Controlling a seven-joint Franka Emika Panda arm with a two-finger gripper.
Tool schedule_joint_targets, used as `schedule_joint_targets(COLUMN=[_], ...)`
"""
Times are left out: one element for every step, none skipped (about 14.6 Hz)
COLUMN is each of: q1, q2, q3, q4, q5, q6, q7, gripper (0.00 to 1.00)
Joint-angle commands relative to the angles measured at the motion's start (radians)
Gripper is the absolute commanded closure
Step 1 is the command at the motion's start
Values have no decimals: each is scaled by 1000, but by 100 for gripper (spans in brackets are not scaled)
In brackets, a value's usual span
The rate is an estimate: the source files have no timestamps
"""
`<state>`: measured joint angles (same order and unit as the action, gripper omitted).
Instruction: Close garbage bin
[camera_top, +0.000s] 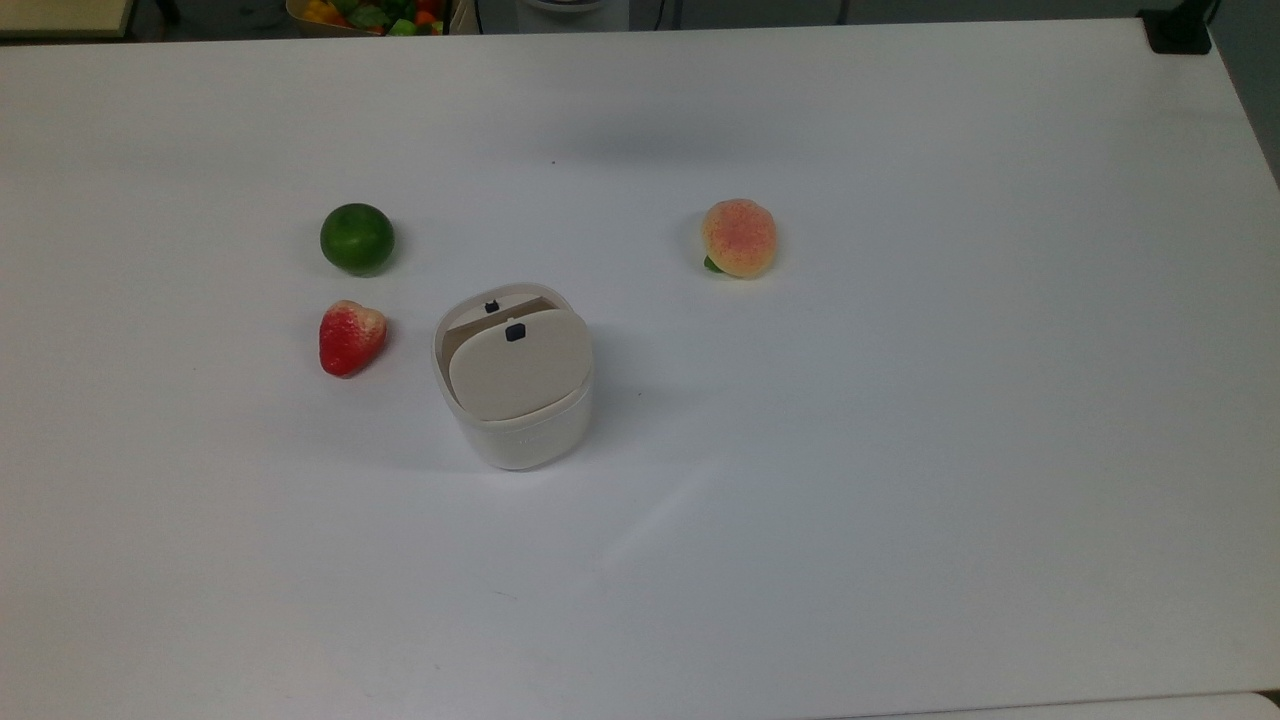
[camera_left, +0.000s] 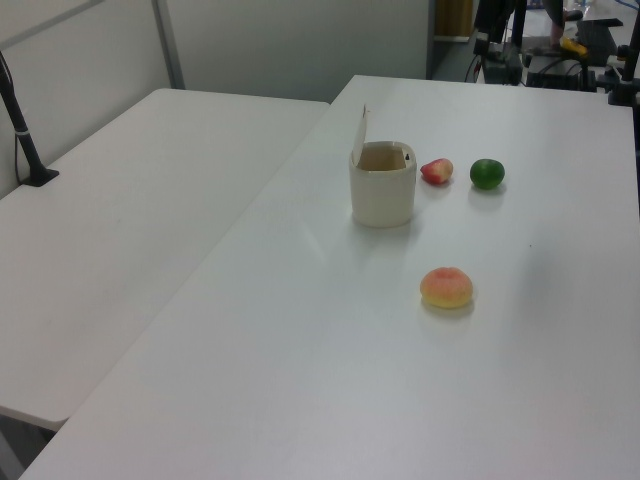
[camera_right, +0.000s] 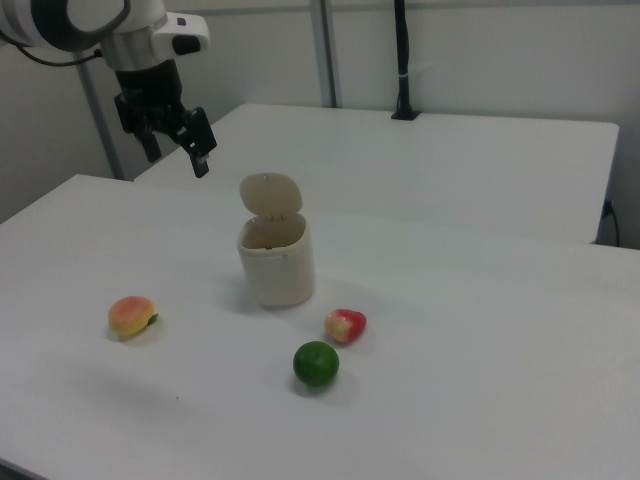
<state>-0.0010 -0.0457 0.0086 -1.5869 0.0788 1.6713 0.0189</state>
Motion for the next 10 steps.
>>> schedule_joint_targets(q1=[-5,-5,-5,-5,-5,-5,-5,-4,-4,-4], q2=[-19,-19,-19,-19,-19,-19,-19,-20,-20,-19], q3=[-4,-4,-5,-4,-5,-5,-4,-4,-2,-2], q4=[-27,-27,-27,-27,-28,-28,-28,-30,-30,-30], q5=[-4,-4,-4,-4,-4,-4,-5,-5,-5,-5], q6=[25,25,24,24,24,24,21,18,13,10], q7=[4,4,4,4,3,3,1,1,1,1], gripper=[0,0,0,0,0,0,0,0,7,17])
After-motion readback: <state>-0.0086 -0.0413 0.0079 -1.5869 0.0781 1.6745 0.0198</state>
